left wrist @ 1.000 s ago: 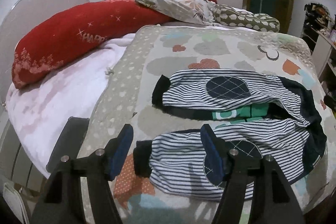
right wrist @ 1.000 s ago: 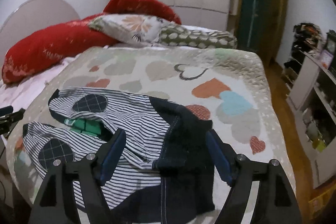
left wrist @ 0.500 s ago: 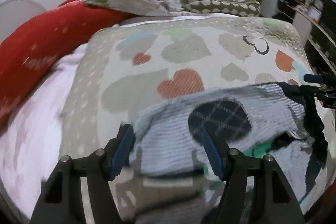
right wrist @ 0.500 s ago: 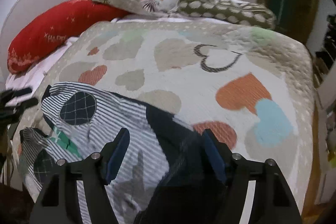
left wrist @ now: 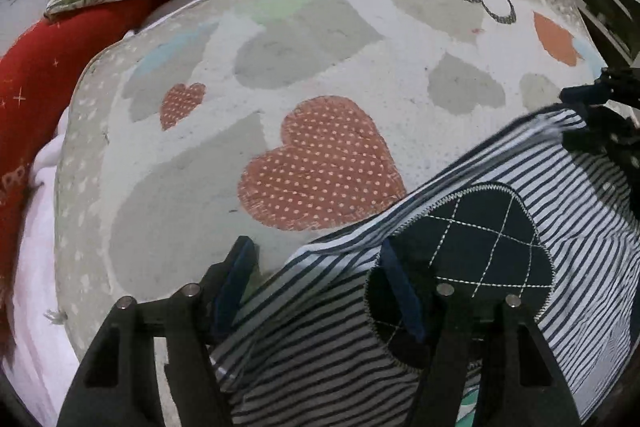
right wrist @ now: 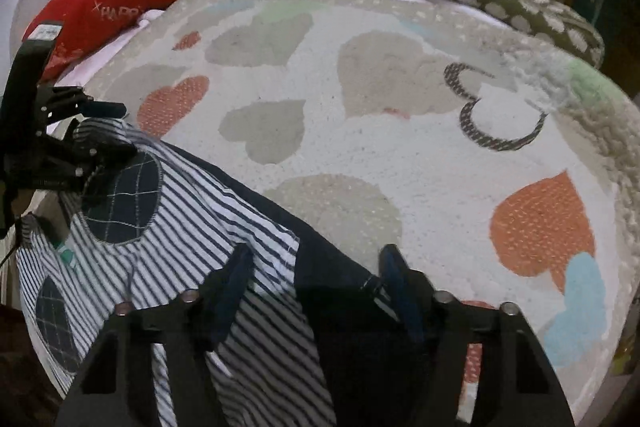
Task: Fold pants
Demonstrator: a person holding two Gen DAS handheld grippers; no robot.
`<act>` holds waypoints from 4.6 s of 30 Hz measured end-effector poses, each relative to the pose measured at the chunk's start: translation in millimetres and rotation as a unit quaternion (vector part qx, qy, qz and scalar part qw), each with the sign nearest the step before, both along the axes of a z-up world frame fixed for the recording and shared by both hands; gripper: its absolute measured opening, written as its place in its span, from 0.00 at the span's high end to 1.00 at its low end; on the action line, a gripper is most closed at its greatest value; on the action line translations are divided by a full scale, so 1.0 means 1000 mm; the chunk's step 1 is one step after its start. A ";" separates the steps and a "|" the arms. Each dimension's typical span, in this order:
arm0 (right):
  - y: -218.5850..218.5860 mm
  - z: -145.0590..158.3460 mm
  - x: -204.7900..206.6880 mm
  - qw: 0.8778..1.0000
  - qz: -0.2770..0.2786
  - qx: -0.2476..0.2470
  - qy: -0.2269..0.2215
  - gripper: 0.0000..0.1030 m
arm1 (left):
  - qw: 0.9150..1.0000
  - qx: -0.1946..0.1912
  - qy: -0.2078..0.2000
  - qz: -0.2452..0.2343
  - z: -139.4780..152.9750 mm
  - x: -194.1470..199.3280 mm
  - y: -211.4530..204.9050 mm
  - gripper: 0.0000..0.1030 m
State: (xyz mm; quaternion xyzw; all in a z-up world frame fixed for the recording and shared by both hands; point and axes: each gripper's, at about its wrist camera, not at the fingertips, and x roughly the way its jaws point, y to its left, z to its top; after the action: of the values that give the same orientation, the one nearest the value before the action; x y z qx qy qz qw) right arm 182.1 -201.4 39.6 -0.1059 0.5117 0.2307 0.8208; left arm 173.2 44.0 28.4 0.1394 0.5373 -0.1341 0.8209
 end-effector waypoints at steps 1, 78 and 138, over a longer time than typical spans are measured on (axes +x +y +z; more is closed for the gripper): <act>0.000 -0.002 0.001 1.000 -0.002 0.003 0.002 0.72 | 1.000 -0.017 0.007 -0.001 0.002 -0.001 0.001 0.85; -0.006 0.095 -0.256 0.973 -0.157 0.097 -0.136 0.64 | 0.903 -0.208 -0.079 0.366 0.015 -0.321 0.146 0.58; 0.236 0.043 -0.146 0.992 0.019 0.065 0.103 0.80 | 0.905 -0.333 -0.083 0.251 0.019 -0.260 0.080 0.97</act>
State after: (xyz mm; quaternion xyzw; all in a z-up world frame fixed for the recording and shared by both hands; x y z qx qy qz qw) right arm 36.1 34.8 83.0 -0.0380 0.5757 0.2885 0.7641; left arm -87.3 124.3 47.2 -0.2710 0.4085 -0.0828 0.8676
